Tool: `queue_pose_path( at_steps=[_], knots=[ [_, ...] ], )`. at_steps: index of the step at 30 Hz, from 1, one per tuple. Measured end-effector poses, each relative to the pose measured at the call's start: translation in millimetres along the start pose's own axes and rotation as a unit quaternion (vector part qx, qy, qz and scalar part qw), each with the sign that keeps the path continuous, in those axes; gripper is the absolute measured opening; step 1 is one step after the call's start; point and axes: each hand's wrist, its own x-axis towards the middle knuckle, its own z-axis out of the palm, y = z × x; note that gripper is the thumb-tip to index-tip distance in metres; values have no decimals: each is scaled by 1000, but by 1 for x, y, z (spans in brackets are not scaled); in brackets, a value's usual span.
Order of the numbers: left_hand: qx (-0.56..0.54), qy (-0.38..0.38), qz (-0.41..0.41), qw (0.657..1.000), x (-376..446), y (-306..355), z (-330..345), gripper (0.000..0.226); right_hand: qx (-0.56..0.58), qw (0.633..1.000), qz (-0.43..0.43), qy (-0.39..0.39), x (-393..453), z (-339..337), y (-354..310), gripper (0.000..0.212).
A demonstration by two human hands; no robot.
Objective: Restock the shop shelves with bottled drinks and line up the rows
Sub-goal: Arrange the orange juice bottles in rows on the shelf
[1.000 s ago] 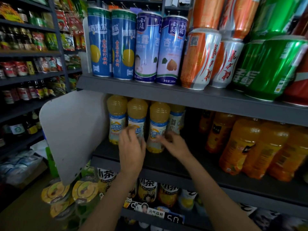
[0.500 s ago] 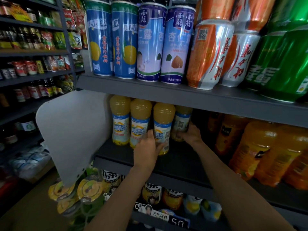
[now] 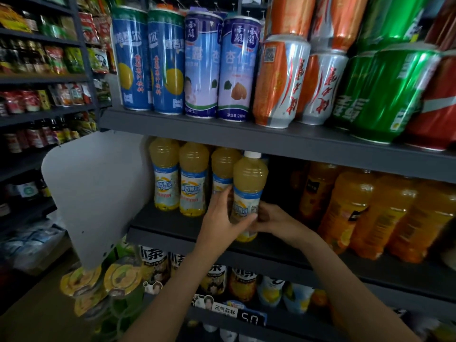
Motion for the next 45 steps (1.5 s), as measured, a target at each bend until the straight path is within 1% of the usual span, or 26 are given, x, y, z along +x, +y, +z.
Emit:
queue_pose_path(
  at_steps=[3,4,6,8,10,11,12,13,14,15,16,17,18,19,21,24,28,31,34,38,45],
  knots=[
    [-16,34,-8,999,4,-2,-13,47,23,1000,1,-21,1,-1,4,49],
    [-15,38,-3,999,4,-4,-17,45,37,999,0,-16,-1,-2,6,47],
    [-13,10,-3,1000,3,-6,-23,49,63,998,-7,-5,-2,-2,9,44],
    [-19,-33,-20,999,3,-3,-21,56,57,998,-9,-17,-1,-1,11,43],
    [-36,-34,-45,998,5,0,-22,56,43,998,-6,-44,1,0,9,46],
    [-45,-30,-57,997,6,0,-24,55,56,997,-5,-49,1,-1,9,47],
    [-54,-27,-68,996,7,-1,-28,55,95,995,-2,-35,2,-2,10,47],
    [-61,-24,-77,995,6,-3,-32,56,143,990,-4,-2,3,-3,11,46],
    [-65,-18,-86,994,5,-6,-37,57,170,984,-7,60,8,-4,13,41],
    [-67,-7,-93,993,3,-9,-43,58,151,978,-2,144,15,-5,16,36],
    [-66,9,-100,993,1,-11,-49,58,89,970,16,227,26,-6,18,35],
    [-67,24,-105,992,-1,-14,-55,57,19,954,43,297,37,-5,20,40],
    [-65,35,-109,991,-2,-17,-61,56,-25,935,63,348,50,-4,21,47],
    [-58,38,-110,991,-2,-20,-66,55,-42,921,69,381,63,-4,23,52],
    [-41,29,-103,993,-1,-24,-73,53,-45,908,61,413,89,-5,25,59],
    [-35,21,-81,996,1,-28,-75,50,-39,901,91,423,127,-13,29,63],
    [-50,23,-71,996,-1,-34,-72,50,-61,884,127,446,154,-23,26,54],
    [-63,25,-73,995,-2,-35,-70,48,-89,874,144,456,148,-18,23,49],
    [-88,24,-87,992,-2,-34,-69,46,-109,869,119,468,126,-1,26,48],
    [-101,9,-98,990,-1,-30,-70,46,-138,875,79,457,99,24,30,48],
    [-91,1,-111,990,1,-28,-74,47,-133,892,96,421,85,26,22,51]
  ],
)
